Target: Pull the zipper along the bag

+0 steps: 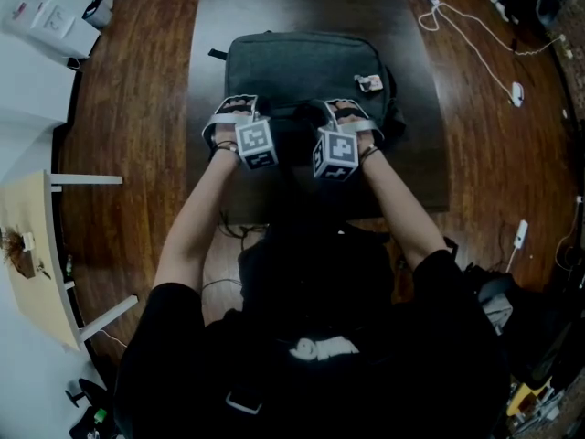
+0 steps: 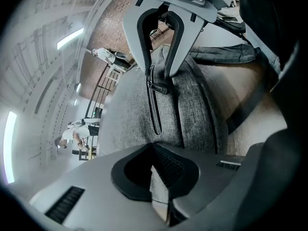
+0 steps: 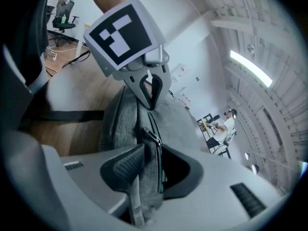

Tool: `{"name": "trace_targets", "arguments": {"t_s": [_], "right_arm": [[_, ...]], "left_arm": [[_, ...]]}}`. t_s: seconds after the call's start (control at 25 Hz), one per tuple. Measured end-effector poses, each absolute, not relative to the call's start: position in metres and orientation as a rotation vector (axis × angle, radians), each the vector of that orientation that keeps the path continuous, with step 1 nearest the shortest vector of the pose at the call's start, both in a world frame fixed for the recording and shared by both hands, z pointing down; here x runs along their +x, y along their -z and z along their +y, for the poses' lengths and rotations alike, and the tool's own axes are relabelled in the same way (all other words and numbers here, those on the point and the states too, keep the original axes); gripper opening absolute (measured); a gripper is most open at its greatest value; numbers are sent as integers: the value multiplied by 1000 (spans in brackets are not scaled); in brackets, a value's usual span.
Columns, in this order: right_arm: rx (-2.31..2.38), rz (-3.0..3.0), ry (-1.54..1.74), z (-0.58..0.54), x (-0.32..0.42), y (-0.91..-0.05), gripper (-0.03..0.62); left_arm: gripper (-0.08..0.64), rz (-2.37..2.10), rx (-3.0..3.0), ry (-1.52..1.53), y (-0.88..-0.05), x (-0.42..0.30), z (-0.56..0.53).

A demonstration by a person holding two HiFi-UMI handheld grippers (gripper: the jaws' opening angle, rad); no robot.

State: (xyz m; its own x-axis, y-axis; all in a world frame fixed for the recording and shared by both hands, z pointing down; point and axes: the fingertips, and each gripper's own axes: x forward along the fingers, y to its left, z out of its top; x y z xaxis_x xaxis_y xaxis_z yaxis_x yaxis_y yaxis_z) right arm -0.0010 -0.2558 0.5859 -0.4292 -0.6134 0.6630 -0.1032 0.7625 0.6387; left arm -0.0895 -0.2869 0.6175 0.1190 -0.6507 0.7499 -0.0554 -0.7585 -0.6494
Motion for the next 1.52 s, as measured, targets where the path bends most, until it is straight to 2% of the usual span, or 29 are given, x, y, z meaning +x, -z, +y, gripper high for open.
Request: {"name": "trace_targets", "arguments": {"t_s": [0.12, 0.24, 0.4, 0.56, 0.68, 0.8, 0.92, 1.0, 1.04, 1.08, 1.32, 1.36, 1.44, 1.52], "right_arm": [[497, -2006, 566, -252, -1, -573, 146], [432, -1997, 625, -252, -15, -570, 151], [290, -1981, 600, -243, -36, -586, 212], [220, -1951, 555, -241, -42, -593, 213], [165, -1939, 508, -240, -43, -594, 186], [175, -1960, 476, -242, -39, -587, 114], [201, -1967, 476, -243, -34, -583, 114], [235, -1950, 498, -245, -23, -587, 82], [264, -1949, 512, -247, -18, -588, 25], [290, -1958, 520, -250, -14, -587, 11], [477, -2039, 436, -267, -7, -579, 27], [513, -2053, 398, -271, -4, -579, 52], [545, -2097, 284, -272, -2, -579, 59], [529, -2125, 187, -267, -6, -580, 108]], "left_arm": [[-3, 680, -1935, 1696, -618, -90, -287], [-3, 692, -1961, 1684, -614, -87, -285], [-4, 692, -1960, 1677, -614, -86, -285], [-3, 683, -1931, 1691, -616, -90, -284], [-3, 679, -1932, 1697, -618, -92, -285], [-3, 681, -1931, 1675, -619, -90, -287], [-3, 690, -1951, 1661, -616, -88, -286], [-3, 694, -1957, 1669, -615, -88, -285], [-3, 691, -1953, 1674, -615, -89, -286], [-3, 688, -1950, 1677, -615, -90, -286], [-3, 694, -1959, 1664, -615, -88, -286], [-3, 692, -1958, 1666, -616, -88, -286], [-3, 687, -1958, 1671, -617, -88, -285], [-3, 689, -1960, 1669, -616, -88, -285]]}}
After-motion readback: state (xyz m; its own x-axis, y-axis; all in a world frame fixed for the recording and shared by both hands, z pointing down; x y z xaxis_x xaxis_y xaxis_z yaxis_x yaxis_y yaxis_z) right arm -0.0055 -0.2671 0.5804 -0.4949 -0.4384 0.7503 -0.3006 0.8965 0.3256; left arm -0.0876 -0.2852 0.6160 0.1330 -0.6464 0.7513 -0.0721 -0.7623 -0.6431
